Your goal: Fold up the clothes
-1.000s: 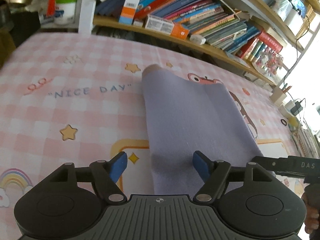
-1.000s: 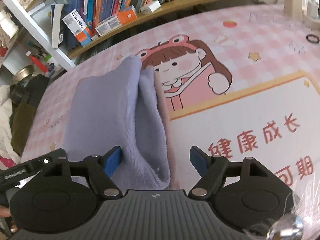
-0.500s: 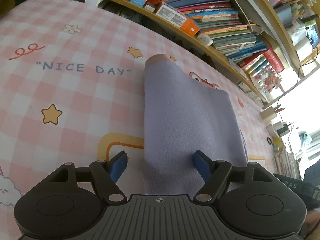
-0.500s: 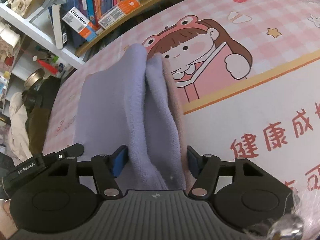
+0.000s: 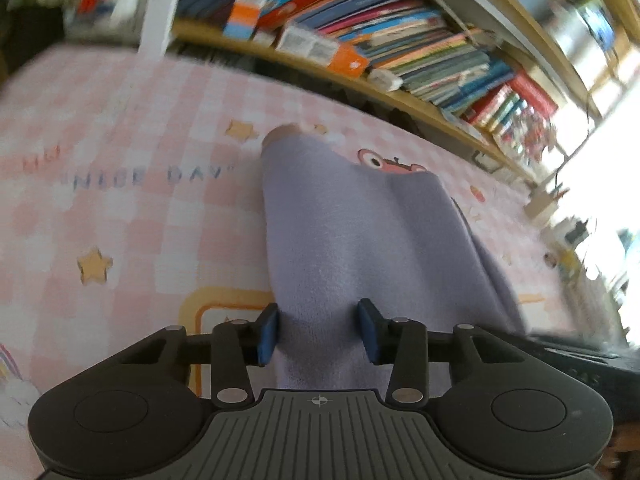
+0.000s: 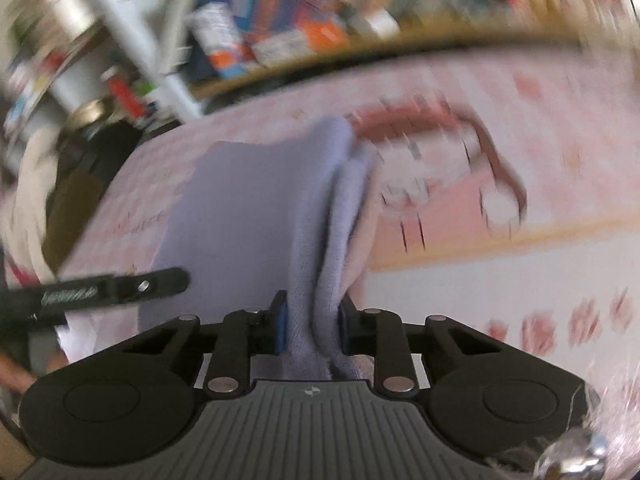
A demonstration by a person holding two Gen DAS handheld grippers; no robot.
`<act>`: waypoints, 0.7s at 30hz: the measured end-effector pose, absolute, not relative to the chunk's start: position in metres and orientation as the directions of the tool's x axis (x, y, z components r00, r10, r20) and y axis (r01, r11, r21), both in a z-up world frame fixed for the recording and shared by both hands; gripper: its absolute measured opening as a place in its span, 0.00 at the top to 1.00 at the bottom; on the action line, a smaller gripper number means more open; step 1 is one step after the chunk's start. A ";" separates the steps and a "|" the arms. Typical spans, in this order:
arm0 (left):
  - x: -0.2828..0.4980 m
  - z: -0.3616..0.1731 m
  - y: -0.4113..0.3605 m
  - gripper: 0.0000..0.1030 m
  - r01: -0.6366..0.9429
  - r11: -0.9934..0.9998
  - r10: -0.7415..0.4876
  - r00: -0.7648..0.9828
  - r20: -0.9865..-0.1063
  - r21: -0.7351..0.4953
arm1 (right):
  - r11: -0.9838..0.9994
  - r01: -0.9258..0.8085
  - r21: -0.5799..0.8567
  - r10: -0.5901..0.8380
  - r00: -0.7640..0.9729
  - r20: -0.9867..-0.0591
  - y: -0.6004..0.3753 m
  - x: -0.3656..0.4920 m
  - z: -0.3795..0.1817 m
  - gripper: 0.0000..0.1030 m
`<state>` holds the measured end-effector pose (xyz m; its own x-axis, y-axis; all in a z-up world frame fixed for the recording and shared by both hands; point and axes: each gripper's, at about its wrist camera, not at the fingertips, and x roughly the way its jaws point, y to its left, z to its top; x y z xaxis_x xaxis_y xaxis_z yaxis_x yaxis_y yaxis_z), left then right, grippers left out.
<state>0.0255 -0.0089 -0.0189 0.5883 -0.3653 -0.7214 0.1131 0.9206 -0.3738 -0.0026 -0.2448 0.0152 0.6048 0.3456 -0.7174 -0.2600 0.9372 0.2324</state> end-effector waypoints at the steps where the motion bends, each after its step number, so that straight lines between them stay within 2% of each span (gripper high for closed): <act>1: 0.026 -0.020 -0.009 0.60 0.112 0.921 -0.364 0.584 -0.725 -0.373 | 0.939 -0.305 0.161 0.324 0.623 -0.712 -0.235 -0.009 0.018 0.78; 3: 0.030 -0.025 0.001 0.58 0.083 0.902 -0.393 0.568 -0.724 -0.424 | 0.945 -0.295 0.144 0.302 0.613 -0.730 -0.232 -0.008 0.014 0.77; 4: 0.033 -0.028 0.007 0.55 0.066 0.888 -0.410 0.559 -0.721 -0.454 | 0.947 -0.265 0.182 0.310 0.600 -0.738 -0.239 -0.004 0.012 0.75; 6: 0.034 -0.031 0.013 0.55 0.052 0.873 -0.431 0.550 -0.715 -0.485 | 0.944 -0.197 0.266 0.331 0.571 -0.751 -0.254 0.004 0.007 0.61; 8: 0.035 -0.032 0.012 0.53 0.056 0.871 -0.435 0.548 -0.715 -0.488 | 0.923 -0.121 0.366 0.372 0.533 -0.760 -0.269 0.012 -0.001 0.56; 12: 0.037 -0.040 0.017 0.51 0.034 0.843 -0.470 0.533 -0.703 -0.537 | 0.826 0.025 0.562 0.483 0.482 -0.731 -0.296 0.022 -0.021 0.52; 16: 0.040 -0.055 0.030 0.48 -0.046 0.768 -0.527 0.522 -0.670 -0.639 | 0.783 0.043 0.621 0.536 0.461 -0.707 -0.302 0.030 -0.027 0.53; 19: 0.040 -0.054 0.023 0.50 -0.047 0.780 -0.510 0.529 -0.678 -0.624 | 0.775 0.014 0.632 0.562 0.441 -0.700 -0.299 0.038 -0.028 0.55; 21: 0.039 -0.053 0.019 0.53 -0.056 0.784 -0.497 0.539 -0.680 -0.618 | 0.778 -0.017 0.628 0.572 0.434 -0.696 -0.297 0.043 -0.029 0.62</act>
<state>0.0395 0.0190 -0.0534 0.5390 -0.4970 -0.6801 -0.0564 0.7842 -0.6179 0.0429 -0.2969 -0.0289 0.4339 0.5718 -0.6962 -0.0174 0.7780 0.6281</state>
